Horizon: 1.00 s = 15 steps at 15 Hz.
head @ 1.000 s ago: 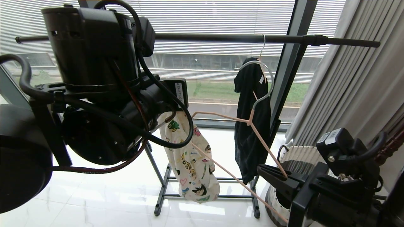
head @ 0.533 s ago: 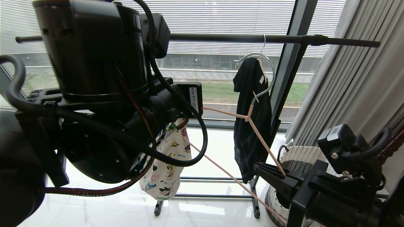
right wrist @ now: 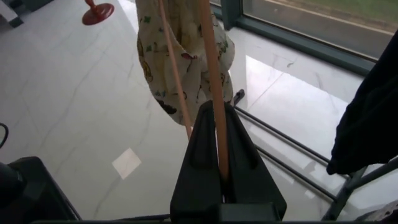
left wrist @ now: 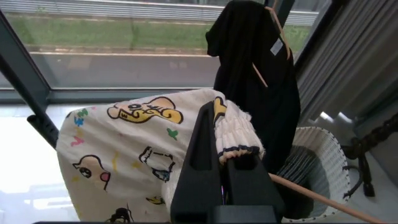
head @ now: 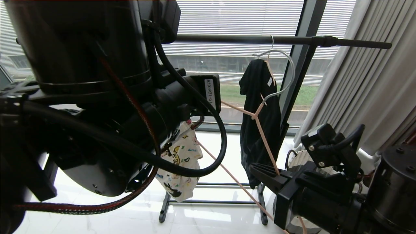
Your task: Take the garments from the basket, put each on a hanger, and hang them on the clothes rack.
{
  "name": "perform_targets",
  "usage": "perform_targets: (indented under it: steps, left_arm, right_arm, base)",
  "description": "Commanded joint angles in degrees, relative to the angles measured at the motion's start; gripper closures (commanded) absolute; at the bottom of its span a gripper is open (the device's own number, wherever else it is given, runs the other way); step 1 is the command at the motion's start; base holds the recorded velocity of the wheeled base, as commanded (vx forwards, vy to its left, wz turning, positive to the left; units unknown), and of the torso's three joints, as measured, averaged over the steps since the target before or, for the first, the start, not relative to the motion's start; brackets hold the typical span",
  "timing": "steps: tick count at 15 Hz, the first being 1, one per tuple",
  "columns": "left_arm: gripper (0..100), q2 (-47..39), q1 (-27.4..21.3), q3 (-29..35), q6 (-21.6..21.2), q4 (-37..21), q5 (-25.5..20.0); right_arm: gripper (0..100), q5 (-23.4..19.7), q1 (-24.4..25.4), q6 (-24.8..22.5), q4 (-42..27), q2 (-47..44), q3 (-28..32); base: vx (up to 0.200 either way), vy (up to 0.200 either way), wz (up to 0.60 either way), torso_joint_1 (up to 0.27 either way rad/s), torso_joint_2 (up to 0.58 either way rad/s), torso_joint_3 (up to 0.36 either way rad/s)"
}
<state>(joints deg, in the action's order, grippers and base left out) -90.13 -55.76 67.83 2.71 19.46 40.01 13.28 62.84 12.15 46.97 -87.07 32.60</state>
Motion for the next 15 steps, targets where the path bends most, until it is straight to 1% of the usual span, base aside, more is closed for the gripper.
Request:
perform_targets:
  steps: [1, 3, 4, 5, 6, 8, 9, 11, 15]
  left_arm:
    - [100, -0.05, -0.31, -1.03, -0.25, -0.03, -0.02]
    - [100, -0.05, 2.5, -1.47, -2.53, -0.03, -0.02]
    - [100, 0.04, 5.13, -1.3, -4.11, 0.06, -0.11]
    - [100, 0.13, 6.89, -1.12, -4.82, 0.14, -0.46]
    - [100, 0.48, 8.04, -0.86, -4.9, 0.14, -1.86]
    - [100, 1.97, 8.47, -1.12, -5.87, 0.14, -6.26]
    - [100, 2.06, 8.47, -1.12, -5.96, 0.14, -6.87]
    - [100, 2.06, 7.68, -1.12, -5.96, 0.14, -7.23]
    - [100, 2.06, -0.49, -1.65, -4.55, 0.06, -7.14]
  right_arm:
    - [100, -0.09, -0.26, 0.06, 0.05, -2.14, 1.68]
    - [100, 0.0, -0.35, -0.03, 0.05, -1.35, 0.27]
    - [100, -0.09, -0.79, -0.29, -0.04, 0.32, -1.92]
    - [100, -0.18, -0.79, -0.29, -0.12, 1.46, -3.77]
    - [100, -0.36, -0.79, -0.38, -0.12, 2.69, -5.7]
    - [100, -0.53, -0.53, -1.26, -0.21, 4.27, -8.52]
    - [100, -0.62, -0.35, -1.34, -0.21, 4.45, -8.78]
    - [100, -0.8, 0.0, -1.52, -0.65, 4.27, -8.6]
    - [100, -0.8, -0.53, -1.34, -0.65, 2.25, -7.02]
  base:
    - [0.0, 0.0, 0.0, 0.0, 0.0, 0.0]
    - [0.0, 0.0, 0.0, 0.0, 0.0, 0.0]
    - [0.0, 0.0, 0.0, 0.0, 0.0, 0.0]
    - [0.0, 0.0, 0.0, 0.0, 0.0, 0.0]
    - [0.0, 0.0, 0.0, 0.0, 0.0, 0.0]
    - [0.0, 0.0, 0.0, 0.0, 0.0, 0.0]
    - [0.0, 0.0, 0.0, 0.0, 0.0, 0.0]
    - [0.0, 0.0, 0.0, 0.0, 0.0, 0.0]
    - [0.0, 0.0, 0.0, 0.0, 0.0, 0.0]
